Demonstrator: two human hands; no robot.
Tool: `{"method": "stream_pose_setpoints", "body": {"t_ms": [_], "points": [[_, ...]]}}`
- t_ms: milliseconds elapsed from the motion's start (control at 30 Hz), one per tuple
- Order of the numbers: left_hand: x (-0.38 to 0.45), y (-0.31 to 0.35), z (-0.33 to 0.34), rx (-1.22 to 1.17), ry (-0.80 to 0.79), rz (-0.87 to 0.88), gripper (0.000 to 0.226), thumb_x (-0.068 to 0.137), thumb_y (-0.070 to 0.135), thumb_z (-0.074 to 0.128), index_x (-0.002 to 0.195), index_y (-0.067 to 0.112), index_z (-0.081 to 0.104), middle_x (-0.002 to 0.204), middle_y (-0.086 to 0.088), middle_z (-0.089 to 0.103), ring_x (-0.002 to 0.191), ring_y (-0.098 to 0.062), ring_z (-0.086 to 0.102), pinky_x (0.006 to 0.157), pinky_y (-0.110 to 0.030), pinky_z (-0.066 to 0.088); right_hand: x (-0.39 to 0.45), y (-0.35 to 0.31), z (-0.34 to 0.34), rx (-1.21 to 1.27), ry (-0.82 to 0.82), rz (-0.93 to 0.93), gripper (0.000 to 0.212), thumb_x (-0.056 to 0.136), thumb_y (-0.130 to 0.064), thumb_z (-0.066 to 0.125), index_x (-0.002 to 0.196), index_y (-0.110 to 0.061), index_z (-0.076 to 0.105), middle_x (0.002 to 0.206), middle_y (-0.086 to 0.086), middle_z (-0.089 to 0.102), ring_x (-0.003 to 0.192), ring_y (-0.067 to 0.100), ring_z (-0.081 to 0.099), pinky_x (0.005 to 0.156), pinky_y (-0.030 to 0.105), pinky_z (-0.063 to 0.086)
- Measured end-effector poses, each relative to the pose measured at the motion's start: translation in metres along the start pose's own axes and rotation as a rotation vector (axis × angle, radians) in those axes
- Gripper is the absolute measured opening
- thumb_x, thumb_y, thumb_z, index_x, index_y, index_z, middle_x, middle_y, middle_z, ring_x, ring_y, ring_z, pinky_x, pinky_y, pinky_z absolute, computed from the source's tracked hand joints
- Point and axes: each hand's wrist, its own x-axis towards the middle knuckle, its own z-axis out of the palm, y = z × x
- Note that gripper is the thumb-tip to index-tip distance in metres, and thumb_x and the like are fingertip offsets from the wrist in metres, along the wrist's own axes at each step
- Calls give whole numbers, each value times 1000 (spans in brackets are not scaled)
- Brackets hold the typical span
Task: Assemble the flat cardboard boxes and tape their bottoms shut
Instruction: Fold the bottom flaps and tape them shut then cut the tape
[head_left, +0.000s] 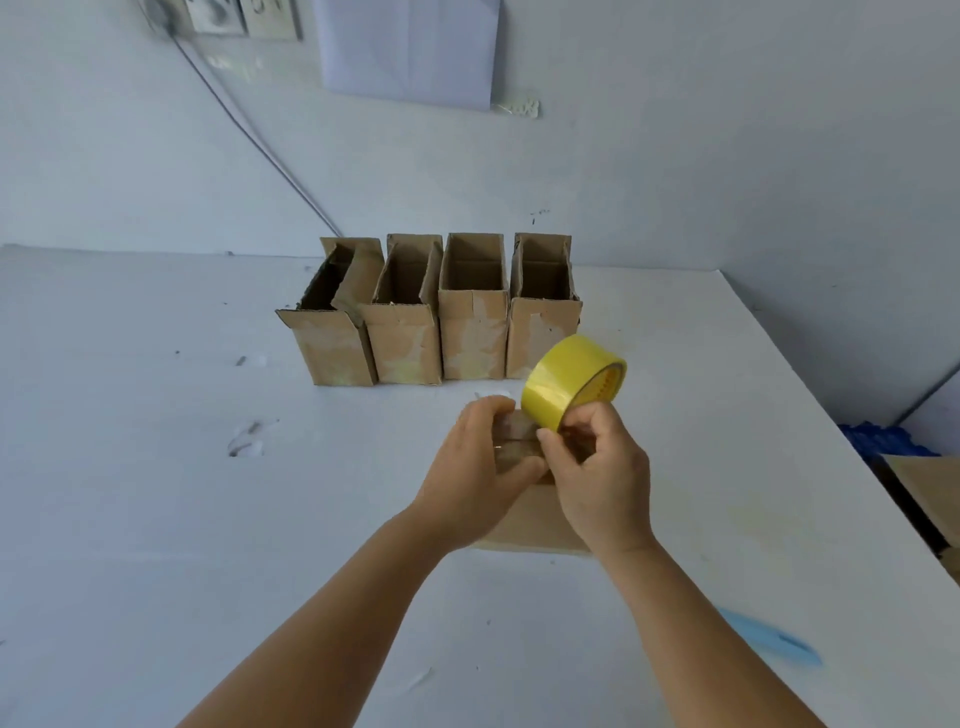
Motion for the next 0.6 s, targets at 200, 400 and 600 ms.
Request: {"method": "stream_pose_setpoints", "body": {"t_ms": [200,400,600], "points": [[15,12,-18,-344,130,-27,55,89,8,60,135,30,40,119,12,57,107,-1,59,89,-21,50,2,4,3,46,-3,-5,16,77,-14,73,81,-15,58,77,3,66,71,18,63,62,30,49],[20,23,-18,-541,187,-145,11,83,10,70,85,20,69,78,3,71,75,-9,65,76,-22,53,4,5,2,78,-14,-5,16,78,-14,73,82,-15,58,79,0,67,73,15,63,64,24,49],[18,20,-16,-755,142,-308,14,90,18,62,80,10,67,75,-5,66,76,-15,61,83,-31,53,2,9,4,65,-37,-42,17,76,-15,75,80,-17,59,77,1,64,69,17,59,60,20,44]]}}
